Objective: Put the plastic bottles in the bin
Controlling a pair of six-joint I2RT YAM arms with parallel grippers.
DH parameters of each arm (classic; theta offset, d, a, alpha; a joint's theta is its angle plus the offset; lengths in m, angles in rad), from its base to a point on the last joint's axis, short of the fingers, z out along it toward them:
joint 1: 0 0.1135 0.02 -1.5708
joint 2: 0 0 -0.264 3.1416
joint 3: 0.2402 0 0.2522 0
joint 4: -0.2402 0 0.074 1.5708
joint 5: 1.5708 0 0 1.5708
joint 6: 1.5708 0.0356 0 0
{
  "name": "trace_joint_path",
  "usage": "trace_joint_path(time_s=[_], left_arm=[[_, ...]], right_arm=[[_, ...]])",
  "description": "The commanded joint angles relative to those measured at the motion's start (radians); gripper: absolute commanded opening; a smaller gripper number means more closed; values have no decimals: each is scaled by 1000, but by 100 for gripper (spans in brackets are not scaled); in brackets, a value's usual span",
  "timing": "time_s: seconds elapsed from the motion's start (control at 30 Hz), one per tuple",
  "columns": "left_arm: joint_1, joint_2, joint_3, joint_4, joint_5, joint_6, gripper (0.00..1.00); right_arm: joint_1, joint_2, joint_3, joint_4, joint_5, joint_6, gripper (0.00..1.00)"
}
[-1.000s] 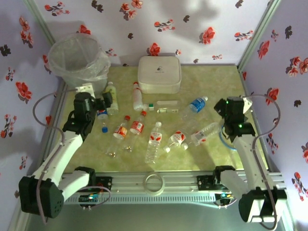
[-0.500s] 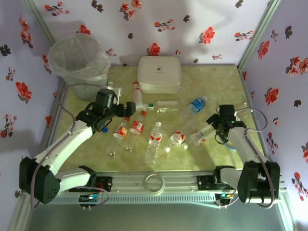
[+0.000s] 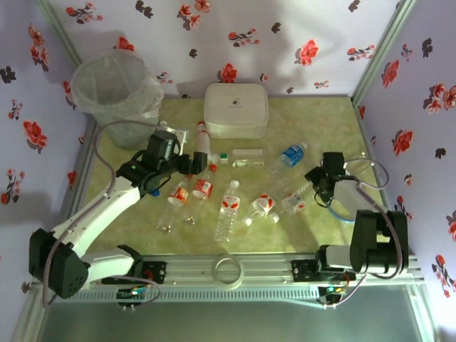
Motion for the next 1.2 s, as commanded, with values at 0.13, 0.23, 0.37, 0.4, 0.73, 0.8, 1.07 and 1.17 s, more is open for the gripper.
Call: trace_joint_path(time_s=[0.13,0.23,0.37,0.4,0.73,0.8,1.07,1.17], left_arm=[[-30,47,95,30,44,-12,96],[-37,72,121,35,68,-17,96],[-38,95,159,52,187,-27,98],[-40,102,170,68,252,-28,100],[-178,326,270,331,712,-97,100],[-197,366,296,323,711,-103,100],[-229,473,363,271,651,-114,100],[-242,501,394,237,630,-92,100]], right_arm=[[-10,-190,55,-191,76,-82,51],[-10,-237,89,-259,69,-106,56],[-10,-310,150,-282,-6,-132,56],[-10,-324,167,-267,-50,-143,55],[191,-213,362,-72,-369,-166,54],[241,-177,405,-65,-380,-187,55],[329,-109,451,20,-408,-162,56],[333,-99,451,55,-410,-143,56]])
